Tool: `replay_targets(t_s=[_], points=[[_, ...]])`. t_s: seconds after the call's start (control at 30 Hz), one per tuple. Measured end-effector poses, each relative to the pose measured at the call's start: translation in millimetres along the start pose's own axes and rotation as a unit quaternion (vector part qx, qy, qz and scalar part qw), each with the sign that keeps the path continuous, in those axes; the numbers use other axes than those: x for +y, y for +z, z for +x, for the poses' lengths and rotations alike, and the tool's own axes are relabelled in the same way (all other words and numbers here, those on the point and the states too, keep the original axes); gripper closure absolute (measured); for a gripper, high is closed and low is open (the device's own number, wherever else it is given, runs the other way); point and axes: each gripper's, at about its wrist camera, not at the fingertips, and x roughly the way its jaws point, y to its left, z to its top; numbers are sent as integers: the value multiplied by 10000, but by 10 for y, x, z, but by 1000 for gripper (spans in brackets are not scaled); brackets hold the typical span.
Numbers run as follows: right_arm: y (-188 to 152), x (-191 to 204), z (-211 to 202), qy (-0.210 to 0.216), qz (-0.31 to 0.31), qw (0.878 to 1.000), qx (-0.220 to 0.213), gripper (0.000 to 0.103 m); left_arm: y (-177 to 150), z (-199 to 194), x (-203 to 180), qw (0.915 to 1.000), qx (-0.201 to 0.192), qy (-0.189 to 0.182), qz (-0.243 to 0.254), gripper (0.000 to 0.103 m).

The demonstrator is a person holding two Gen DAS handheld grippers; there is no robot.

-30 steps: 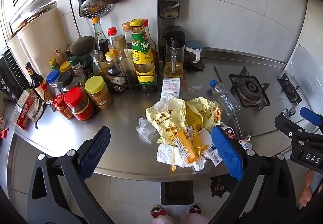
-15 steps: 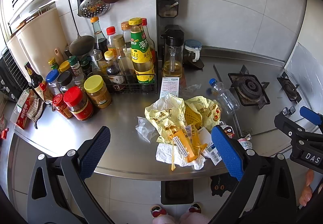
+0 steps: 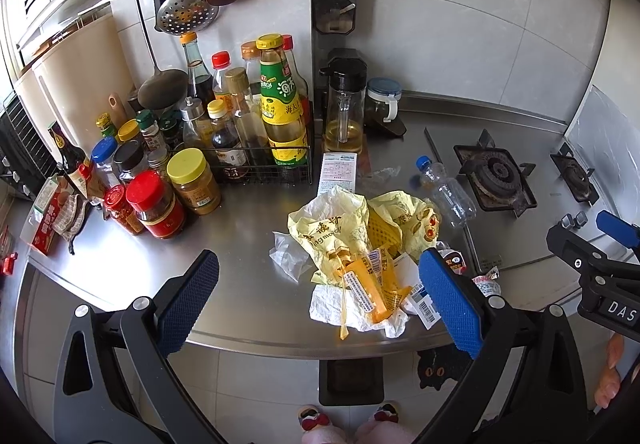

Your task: Collect trash

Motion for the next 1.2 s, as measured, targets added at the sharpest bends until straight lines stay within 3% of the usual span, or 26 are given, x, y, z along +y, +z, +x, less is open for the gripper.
replay_targets(t_s=[1.2], points=[[24,51,-3,-9,-119,9999,24,3,16,-20,95,9999,-54,84,-32,8]])
